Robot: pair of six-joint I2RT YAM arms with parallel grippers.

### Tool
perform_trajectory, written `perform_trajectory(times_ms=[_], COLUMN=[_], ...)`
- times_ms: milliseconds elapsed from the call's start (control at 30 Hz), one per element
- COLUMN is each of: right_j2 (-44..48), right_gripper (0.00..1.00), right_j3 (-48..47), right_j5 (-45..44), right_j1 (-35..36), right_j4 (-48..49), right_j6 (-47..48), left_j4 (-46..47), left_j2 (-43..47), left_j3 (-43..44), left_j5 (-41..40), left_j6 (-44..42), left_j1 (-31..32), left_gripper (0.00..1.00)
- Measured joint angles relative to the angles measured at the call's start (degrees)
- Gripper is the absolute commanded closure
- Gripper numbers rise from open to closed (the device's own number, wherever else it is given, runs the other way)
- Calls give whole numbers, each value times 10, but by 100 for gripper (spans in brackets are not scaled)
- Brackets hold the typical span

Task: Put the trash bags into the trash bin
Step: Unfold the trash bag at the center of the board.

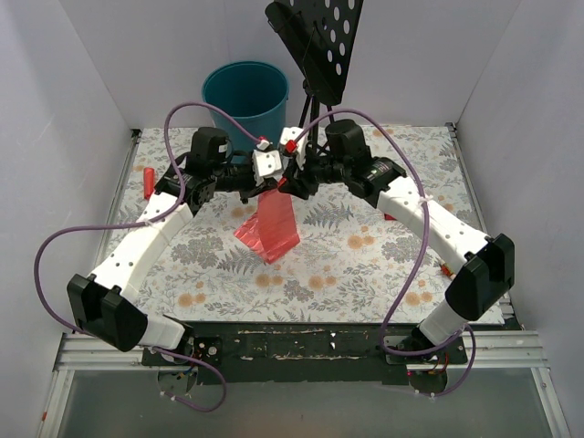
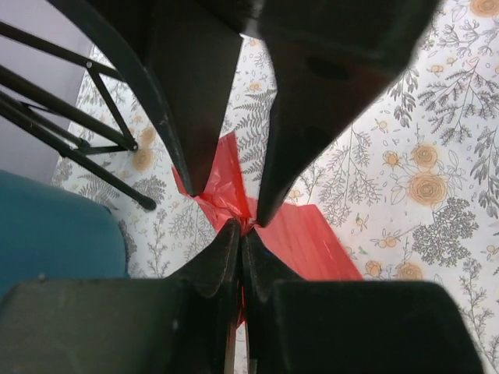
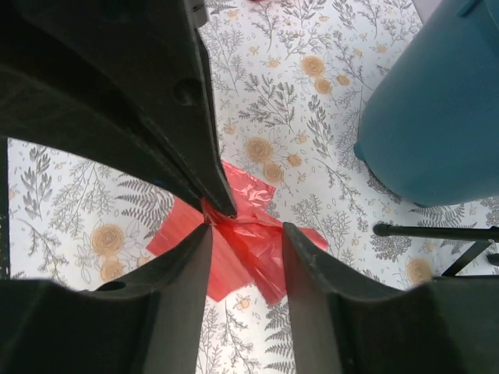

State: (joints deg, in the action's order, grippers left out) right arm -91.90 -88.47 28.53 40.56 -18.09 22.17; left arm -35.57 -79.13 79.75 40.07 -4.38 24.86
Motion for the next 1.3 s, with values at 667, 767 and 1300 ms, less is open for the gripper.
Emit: perform_trajectory(times_ms=[667, 767, 1300], right_j2=[74, 88, 93], right_gripper=[39, 40, 53], right_j3=[66, 93, 134], right_j5=[42, 20, -94], right_j1=[12, 21, 47], right_j4=[7, 29, 125], right_j6=[93, 101, 139], left_j4=[11, 11, 12], left_j2=[11, 11, 11], left_j3=[0, -2, -2], left_j5=[-74, -84, -105], left_j6=[-3, 11, 75], left_j1=[16, 15, 14], left_gripper=[100, 100, 100])
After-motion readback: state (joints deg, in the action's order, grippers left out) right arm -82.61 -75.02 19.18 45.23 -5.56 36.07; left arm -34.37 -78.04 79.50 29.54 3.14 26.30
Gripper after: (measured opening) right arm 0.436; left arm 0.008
